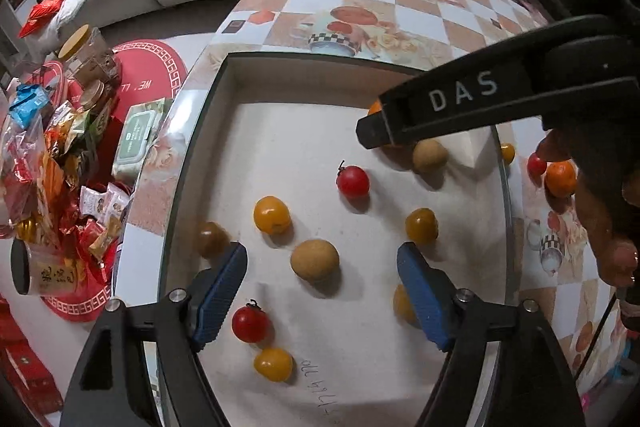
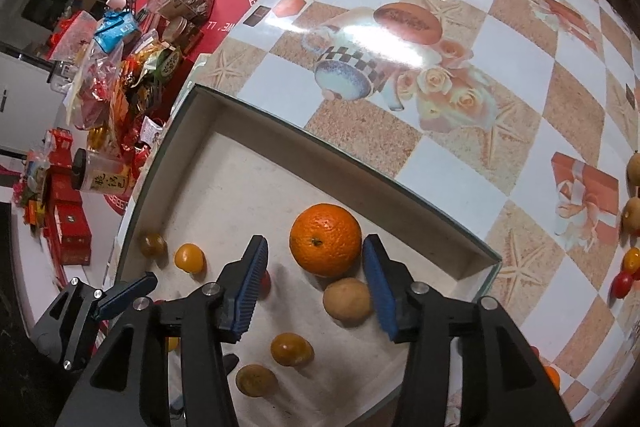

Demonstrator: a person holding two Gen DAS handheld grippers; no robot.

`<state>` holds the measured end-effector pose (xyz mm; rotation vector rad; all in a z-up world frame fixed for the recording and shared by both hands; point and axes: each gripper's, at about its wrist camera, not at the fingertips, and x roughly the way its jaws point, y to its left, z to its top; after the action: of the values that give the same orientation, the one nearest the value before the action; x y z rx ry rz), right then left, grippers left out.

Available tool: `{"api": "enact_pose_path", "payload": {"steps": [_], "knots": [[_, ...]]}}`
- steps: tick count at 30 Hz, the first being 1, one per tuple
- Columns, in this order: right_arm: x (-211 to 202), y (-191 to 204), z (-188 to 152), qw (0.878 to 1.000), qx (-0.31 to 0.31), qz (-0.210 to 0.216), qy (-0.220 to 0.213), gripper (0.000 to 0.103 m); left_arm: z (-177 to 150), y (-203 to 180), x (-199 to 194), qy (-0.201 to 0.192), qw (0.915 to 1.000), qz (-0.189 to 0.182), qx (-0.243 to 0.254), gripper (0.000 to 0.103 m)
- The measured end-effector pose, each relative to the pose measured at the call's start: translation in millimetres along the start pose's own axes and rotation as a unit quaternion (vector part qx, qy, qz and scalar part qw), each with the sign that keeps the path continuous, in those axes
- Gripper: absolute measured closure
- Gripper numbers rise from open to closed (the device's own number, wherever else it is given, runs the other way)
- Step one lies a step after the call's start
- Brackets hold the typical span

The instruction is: Organize fruits

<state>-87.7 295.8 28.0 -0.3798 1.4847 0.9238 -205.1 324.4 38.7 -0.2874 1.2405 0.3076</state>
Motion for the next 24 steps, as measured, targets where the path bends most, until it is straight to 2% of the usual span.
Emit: {"api": "enact_pose_path", "payload": {"steps": [3, 4, 5, 6, 10, 11, 13, 15, 18, 20, 22, 24], "knots": [[-4.1, -1.3, -0.4, 1.000, 0.003, 0.003, -0.003, 0.049, 0.5, 2.0, -0.3, 0.004, 1.0000, -0.001, -0.004, 0.025], [-6.4, -1.6, -0.8, 1.000, 0.005, 0.006, -0.004, 0.043, 0.1, 2.6, -1.3, 0.006, 1.0000, -0.003, -0.006, 0.025], [-8.5, -0.9, -0.8, 1.000, 0.007, 0.010, -0.006, 0.033, -0.4, 3.0, -2.2, 0.007, 0.9999, -0.004, -0.008, 0.025], [-12.8, -0.4, -1.4, 1.000, 0.009, 0.016, -0.009, 0.029, -0.7, 3.2, -3.6, 0.009, 0.9999, -0.007, -0.011, 0.025], [-27.2, 2.8, -3.7, 0.999, 0.015, 0.020, -0.023, 0.027, -3.7, 2.2, -12.8, 0.014, 0.9997, -0.010, -0.019, 0.025], [-32.0, 3.2, -5.0, 0.999, 0.017, 0.019, -0.027, 0.023, -4.3, 2.4, -15.7, 0.017, 0.9996, -0.009, -0.019, 0.023], [-45.6, 3.0, -9.9, 0.999, 0.022, 0.010, -0.040, 0.023, -5.6, 2.9, -20.2, 0.024, 0.9995, -0.008, -0.018, 0.015], [-55.1, 2.3, -14.9, 0.999, 0.030, 0.003, -0.045, 0.021, -8.3, 2.2, -26.7, 0.019, 0.9998, 0.001, -0.011, 0.015], [-67.9, 0.0, -27.5, 0.998, 0.041, -0.020, -0.049, 0.014, -13.4, 2.7, -34.6, 0.021, 0.9997, -0.002, -0.009, 0.015], [-75.1, -1.6, -38.2, 0.997, 0.047, -0.033, -0.051, 0.000, -17.7, 4.9, -37.5, 0.027, 0.9995, -0.007, -0.013, 0.015], [-79.9, -2.4, -46.7, 0.997, 0.052, -0.039, -0.051, 0.000, -20.9, 6.5, -39.1, 0.033, 0.9993, -0.006, -0.017, 0.000], [-86.0, -2.2, -56.4, 0.996, 0.058, -0.045, -0.050, 0.000, -24.9, 9.0, -42.3, 0.036, 0.9991, -0.009, -0.021, 0.000]]}}
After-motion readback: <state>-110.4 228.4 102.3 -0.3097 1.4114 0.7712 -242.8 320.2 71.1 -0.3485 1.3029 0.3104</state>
